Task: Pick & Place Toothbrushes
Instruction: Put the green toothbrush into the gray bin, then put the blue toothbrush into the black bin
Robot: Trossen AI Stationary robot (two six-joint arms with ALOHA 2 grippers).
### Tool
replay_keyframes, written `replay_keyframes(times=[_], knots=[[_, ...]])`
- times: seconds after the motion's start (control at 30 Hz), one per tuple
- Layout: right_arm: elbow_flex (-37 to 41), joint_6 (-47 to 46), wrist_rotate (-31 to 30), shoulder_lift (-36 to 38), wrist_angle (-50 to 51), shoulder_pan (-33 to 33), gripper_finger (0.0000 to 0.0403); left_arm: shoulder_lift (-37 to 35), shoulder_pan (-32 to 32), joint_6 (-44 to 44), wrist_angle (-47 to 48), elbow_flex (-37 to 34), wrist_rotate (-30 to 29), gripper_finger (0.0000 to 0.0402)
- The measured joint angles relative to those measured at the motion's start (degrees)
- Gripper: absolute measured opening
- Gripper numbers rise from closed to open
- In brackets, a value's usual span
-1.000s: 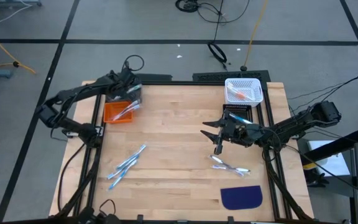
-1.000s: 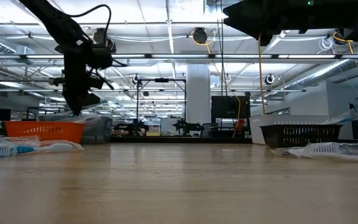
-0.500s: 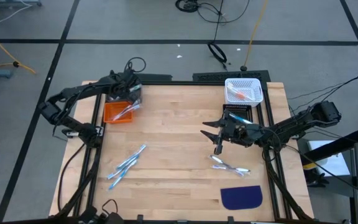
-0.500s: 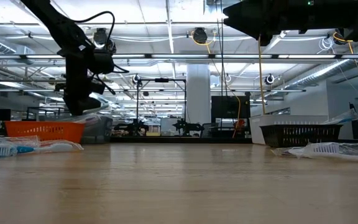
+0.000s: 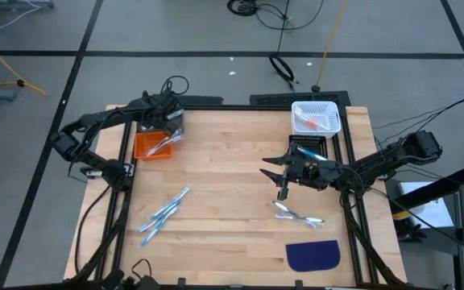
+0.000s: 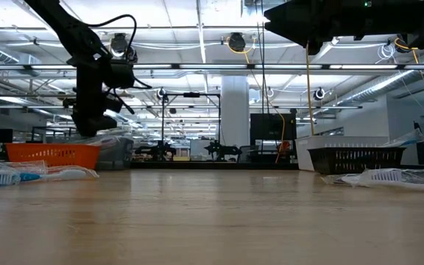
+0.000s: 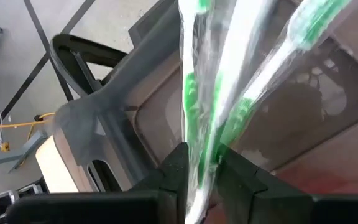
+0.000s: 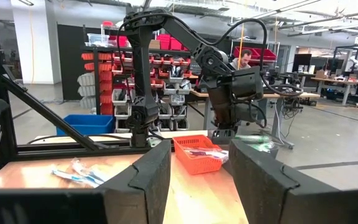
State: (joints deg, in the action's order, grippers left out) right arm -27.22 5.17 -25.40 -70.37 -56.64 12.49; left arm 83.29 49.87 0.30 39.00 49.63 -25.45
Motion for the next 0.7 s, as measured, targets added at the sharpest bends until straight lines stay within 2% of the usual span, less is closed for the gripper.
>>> replay_keyframes(times=[0.43,0.7], knots=[[0.0,0.0,-0.01,0.0,-0.02,0.0,0.0157,-0.02,0.0,-0.68,1.27,0.0,0.0,0.015],[0.0,0.02,-0.02,0.0,-0.02,-0.02,0.0157,-4.79,-0.98,-1.11,1.51,0.0,0.02,0.0161]])
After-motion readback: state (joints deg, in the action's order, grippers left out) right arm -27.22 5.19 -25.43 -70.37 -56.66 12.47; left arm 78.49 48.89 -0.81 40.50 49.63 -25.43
